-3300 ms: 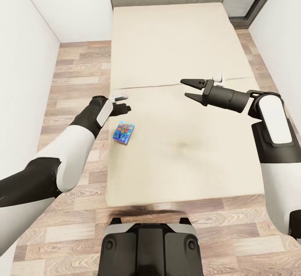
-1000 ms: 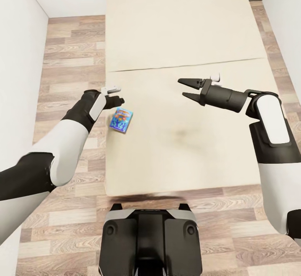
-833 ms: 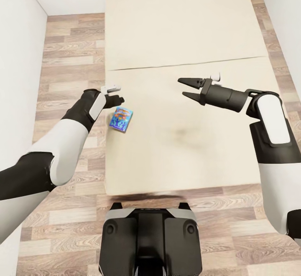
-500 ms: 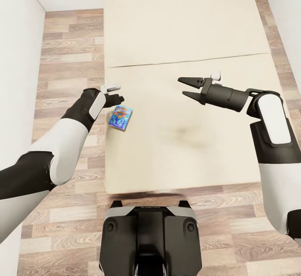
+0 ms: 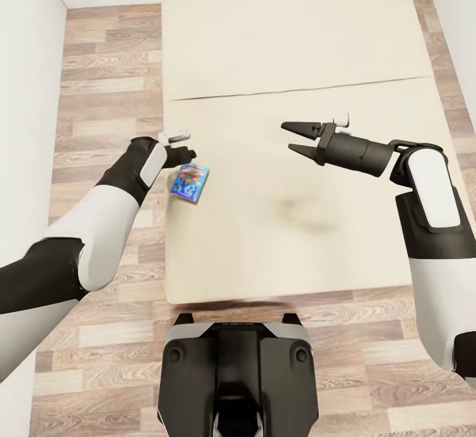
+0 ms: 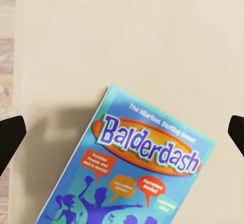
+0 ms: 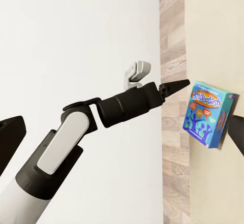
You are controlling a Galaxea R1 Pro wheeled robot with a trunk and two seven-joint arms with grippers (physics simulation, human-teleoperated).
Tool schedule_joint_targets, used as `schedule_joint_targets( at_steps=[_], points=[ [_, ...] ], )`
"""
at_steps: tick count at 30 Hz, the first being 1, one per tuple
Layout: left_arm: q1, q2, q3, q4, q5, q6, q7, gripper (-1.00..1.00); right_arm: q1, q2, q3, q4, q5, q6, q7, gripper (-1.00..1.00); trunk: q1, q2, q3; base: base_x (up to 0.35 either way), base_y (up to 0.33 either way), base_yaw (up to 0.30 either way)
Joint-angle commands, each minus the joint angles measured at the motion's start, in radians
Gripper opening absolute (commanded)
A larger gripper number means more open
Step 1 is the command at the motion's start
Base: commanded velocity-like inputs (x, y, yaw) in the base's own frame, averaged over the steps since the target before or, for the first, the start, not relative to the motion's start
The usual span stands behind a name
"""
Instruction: Put all the toys in the child's room - the three board games (two on the bed and one on the table), the two jigsaw puzzles on the table, and the tennis ball on the table - inside the toy box on the table in the child's room.
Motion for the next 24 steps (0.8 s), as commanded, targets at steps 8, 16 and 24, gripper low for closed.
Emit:
schedule_joint_targets(
  at_steps=[8,16,24],
  points=[
    [-0.013,-0.001,0.013,-0.029,0.013,0.008,0.004,1.0,-0.002,0.001,-0.001,0.0,0.012,0.0,0.006,1.0,0.001,-0.002,-0.004,0.0,0.0,0.0],
    [-0.018,-0.006,0.045,-0.049,0.014,0.012,0.001,1.0,-0.001,0.001,-0.002,0.0,0.015,-0.009,0.002,1.0,0.001,-0.002,-0.004,0.0,0.0,0.0],
    [-0.018,-0.004,0.051,-0.052,0.015,0.011,0.0,1.0,-0.001,0.001,0.0,0.0,0.015,-0.01,0.001,1.0,0.001,-0.002,-0.004,0.0,0.0,0.0]
  ],
)
